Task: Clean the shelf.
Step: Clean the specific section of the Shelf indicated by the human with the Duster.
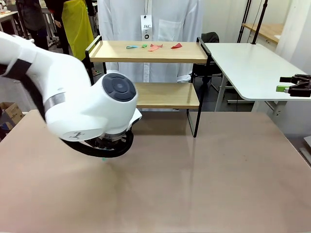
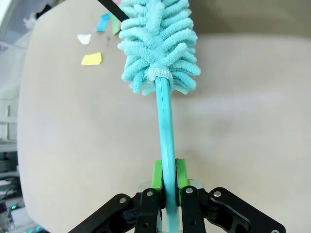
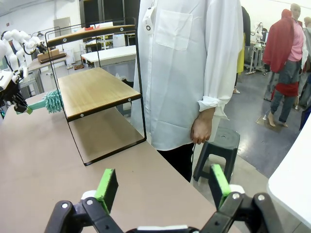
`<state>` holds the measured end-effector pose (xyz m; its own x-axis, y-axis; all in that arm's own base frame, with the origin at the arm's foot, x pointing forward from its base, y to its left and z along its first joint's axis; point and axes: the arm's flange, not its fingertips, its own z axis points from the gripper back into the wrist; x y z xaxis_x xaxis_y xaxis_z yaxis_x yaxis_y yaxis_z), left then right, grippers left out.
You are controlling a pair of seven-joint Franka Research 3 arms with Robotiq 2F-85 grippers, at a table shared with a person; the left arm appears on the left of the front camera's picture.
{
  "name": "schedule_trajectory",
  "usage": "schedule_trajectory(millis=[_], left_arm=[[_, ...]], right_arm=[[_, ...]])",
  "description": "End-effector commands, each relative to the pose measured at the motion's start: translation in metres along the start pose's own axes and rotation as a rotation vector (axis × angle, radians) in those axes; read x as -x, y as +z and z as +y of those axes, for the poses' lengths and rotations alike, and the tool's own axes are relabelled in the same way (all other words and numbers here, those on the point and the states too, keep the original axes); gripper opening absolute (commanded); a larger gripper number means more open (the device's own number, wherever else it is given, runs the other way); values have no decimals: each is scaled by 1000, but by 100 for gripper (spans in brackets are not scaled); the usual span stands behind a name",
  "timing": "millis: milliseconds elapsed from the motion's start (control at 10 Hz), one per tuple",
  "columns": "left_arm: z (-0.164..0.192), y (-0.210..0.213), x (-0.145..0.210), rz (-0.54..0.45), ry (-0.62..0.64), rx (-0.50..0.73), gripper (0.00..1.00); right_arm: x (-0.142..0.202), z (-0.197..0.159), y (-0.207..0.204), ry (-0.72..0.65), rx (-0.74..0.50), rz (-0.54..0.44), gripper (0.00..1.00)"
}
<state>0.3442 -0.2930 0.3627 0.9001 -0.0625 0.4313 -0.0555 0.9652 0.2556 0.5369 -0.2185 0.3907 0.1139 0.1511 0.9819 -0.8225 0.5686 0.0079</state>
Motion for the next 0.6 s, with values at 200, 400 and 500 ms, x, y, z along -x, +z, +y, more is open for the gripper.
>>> schedule_trajectory(millis=[200,400,500], left_arm=[[53,4,18,-112,-66,240,13],[64,5,21,-130,-142,338,13],[70,5,20,-131,-183,371,13]], right_arm=[[-4,1,-1,-9,0,15,100],[-4,1,-1,-9,0,15,100],[-4,1,-1,-9,0,15,100]])
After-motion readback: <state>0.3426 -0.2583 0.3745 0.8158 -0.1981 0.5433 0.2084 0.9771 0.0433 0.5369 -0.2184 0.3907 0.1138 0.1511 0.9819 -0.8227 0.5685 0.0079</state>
